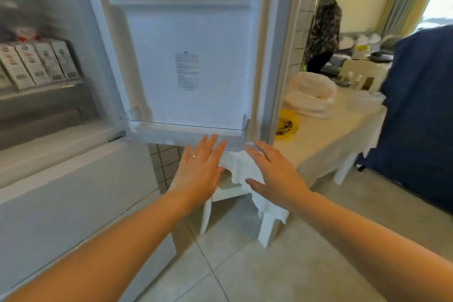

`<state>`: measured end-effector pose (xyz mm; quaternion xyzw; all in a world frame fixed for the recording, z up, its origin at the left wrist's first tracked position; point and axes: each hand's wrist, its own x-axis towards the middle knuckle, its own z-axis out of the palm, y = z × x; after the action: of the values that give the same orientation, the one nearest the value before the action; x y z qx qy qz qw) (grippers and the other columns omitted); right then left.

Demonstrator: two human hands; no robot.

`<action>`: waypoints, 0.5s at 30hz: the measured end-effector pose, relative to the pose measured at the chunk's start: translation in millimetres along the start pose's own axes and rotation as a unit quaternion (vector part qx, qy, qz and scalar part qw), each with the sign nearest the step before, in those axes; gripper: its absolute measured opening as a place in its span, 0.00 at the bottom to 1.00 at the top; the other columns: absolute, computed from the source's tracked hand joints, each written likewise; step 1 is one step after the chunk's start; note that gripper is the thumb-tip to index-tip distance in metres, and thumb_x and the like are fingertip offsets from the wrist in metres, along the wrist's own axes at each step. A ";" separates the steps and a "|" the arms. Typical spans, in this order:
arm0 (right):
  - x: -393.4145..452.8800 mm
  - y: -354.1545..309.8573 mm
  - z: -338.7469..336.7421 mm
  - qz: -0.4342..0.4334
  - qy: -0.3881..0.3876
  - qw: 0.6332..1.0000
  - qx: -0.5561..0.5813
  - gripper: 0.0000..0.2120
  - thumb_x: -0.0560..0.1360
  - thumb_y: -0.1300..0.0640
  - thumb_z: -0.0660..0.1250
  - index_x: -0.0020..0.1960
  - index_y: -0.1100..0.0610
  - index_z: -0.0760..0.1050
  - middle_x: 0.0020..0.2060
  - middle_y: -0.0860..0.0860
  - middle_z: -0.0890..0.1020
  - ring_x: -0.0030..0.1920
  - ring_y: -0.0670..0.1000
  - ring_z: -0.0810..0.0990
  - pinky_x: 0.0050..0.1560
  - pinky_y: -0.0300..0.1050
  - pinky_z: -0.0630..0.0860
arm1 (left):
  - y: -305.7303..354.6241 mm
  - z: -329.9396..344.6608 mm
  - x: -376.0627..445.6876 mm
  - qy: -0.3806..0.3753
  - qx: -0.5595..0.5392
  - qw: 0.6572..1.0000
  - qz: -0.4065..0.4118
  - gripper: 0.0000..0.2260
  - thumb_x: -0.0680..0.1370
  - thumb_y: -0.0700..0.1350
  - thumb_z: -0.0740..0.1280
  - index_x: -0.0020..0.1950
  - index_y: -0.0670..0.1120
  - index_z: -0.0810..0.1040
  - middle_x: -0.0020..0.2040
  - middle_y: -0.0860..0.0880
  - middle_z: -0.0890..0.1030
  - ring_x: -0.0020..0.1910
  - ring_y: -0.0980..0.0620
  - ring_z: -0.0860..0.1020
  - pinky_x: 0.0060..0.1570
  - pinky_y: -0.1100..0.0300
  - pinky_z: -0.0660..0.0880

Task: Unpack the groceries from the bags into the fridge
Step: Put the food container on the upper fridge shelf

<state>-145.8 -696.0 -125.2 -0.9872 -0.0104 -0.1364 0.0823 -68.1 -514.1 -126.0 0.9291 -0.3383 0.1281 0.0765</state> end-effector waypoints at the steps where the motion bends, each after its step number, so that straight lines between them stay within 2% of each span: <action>1: -14.2 21.7 1.3 0.018 -0.011 1.000 -0.004 0.34 0.76 0.43 0.62 0.76 0.48 0.49 0.76 0.50 0.51 0.75 0.53 0.52 0.72 0.46 0.55 | 21.0 10.8 7.3 -0.011 -0.005 1.000 0.014 0.28 0.82 0.53 0.52 0.77 0.52 0.41 0.77 0.50 0.42 0.76 0.48 0.41 0.72 0.47 0.40; 4: -54.9 88.0 0.1 0.071 -0.039 0.996 -0.022 0.35 0.76 0.42 0.62 0.76 0.47 0.48 0.76 0.50 0.49 0.75 0.54 0.51 0.71 0.50 0.57 | 85.4 42.3 27.3 -0.039 -0.026 0.998 0.048 0.28 0.81 0.54 0.52 0.77 0.52 0.42 0.78 0.49 0.44 0.76 0.47 0.43 0.73 0.45 0.43; 10: -126.5 215.7 -10.0 0.144 -0.066 0.987 -0.034 0.36 0.74 0.44 0.66 0.76 0.52 0.53 0.75 0.55 0.56 0.73 0.57 0.57 0.70 0.55 0.62 | 206.5 108.2 58.4 -0.084 -0.031 0.992 0.093 0.27 0.82 0.54 0.51 0.77 0.51 0.43 0.78 0.49 0.44 0.76 0.48 0.44 0.72 0.46 0.43; 15: -162.0 300.4 -12.8 0.185 -0.091 0.978 -0.020 0.37 0.75 0.44 0.64 0.77 0.51 0.49 0.76 0.54 0.52 0.75 0.55 0.53 0.72 0.51 0.59 | 279.3 150.3 80.9 -0.106 -0.070 0.986 0.104 0.27 0.81 0.52 0.54 0.77 0.49 0.47 0.77 0.47 0.50 0.76 0.47 0.48 0.72 0.45 0.46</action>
<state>-292.3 -994.0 -205.0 -0.9817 0.1679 -0.0288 0.0851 -161.5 -809.9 -230.6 0.8895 -0.4476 0.0124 0.0913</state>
